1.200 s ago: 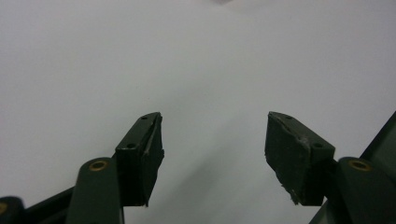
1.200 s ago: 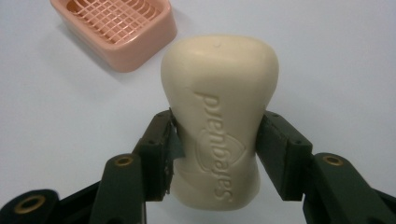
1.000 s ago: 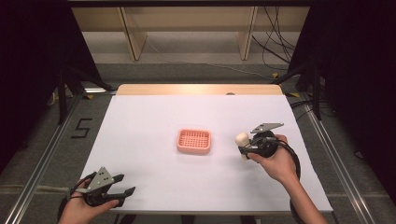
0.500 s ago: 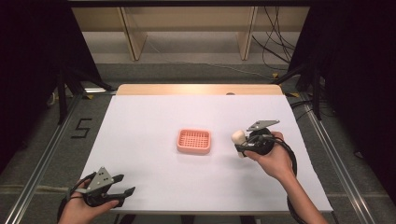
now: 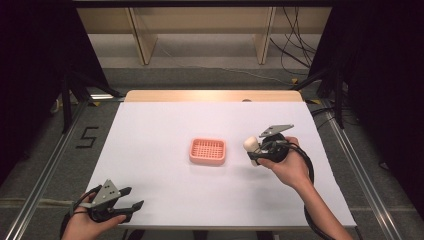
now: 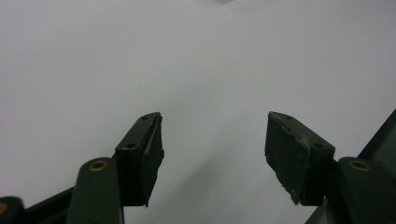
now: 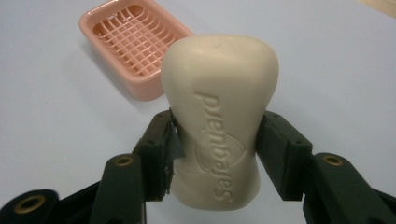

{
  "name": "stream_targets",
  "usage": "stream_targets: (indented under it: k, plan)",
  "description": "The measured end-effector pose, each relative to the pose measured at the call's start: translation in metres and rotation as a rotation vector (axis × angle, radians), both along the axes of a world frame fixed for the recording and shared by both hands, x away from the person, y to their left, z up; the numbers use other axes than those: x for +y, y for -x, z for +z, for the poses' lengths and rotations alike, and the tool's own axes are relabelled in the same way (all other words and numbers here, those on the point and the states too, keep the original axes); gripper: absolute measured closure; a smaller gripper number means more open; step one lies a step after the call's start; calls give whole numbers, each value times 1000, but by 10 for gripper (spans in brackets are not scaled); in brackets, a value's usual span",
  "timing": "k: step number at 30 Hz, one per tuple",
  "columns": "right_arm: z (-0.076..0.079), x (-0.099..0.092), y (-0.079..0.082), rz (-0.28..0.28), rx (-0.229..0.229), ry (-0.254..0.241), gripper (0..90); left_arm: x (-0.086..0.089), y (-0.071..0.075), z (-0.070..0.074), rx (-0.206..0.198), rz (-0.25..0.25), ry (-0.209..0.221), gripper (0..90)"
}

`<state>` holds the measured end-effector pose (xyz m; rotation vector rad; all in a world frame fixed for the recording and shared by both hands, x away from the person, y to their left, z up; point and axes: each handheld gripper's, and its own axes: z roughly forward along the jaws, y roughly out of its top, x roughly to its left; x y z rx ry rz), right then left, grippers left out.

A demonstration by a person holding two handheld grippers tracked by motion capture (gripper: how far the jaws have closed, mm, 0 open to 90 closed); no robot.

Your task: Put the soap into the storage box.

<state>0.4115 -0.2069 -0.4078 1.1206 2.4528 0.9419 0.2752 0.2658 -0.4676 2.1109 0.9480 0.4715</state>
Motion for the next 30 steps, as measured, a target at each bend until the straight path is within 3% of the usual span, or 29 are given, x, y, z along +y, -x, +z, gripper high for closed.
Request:
stream_targets:
  k: [4,6,7,8,9,11,12,13,14,16,28,30]
  plan:
    - [2,3,-2,12,7,9,498,0,0,-1,-10,12,-8,363]
    - [1,5,-4,15,-18,9,498,-1,1,-1,0,22,5,363]
    - [4,4,-4,36,11,28,498,0,1,-1,2,20,6,363]
    - [1,6,-4,25,-18,5,498,-1,1,-1,5,18,12,363]
    - [5,6,-4,29,25,25,498,-1,1,-1,9,15,18,363]
    - [4,8,-5,39,6,27,498,1,1,1,-2,0,2,363]
    - [6,8,-5,45,20,33,498,1,1,1,-4,2,-5,363]
    - [3,9,-6,36,-5,16,498,1,1,1,-3,1,-4,363]
    - [6,9,-6,49,22,40,498,1,1,1,-3,1,-4,363]
    - [5,10,-8,70,8,42,498,1,1,0,-8,0,3,363]
    - [8,18,-14,123,22,68,498,2,1,0,-9,0,3,363]
    - [8,20,-15,124,3,79,498,2,1,0,-9,0,3,363]
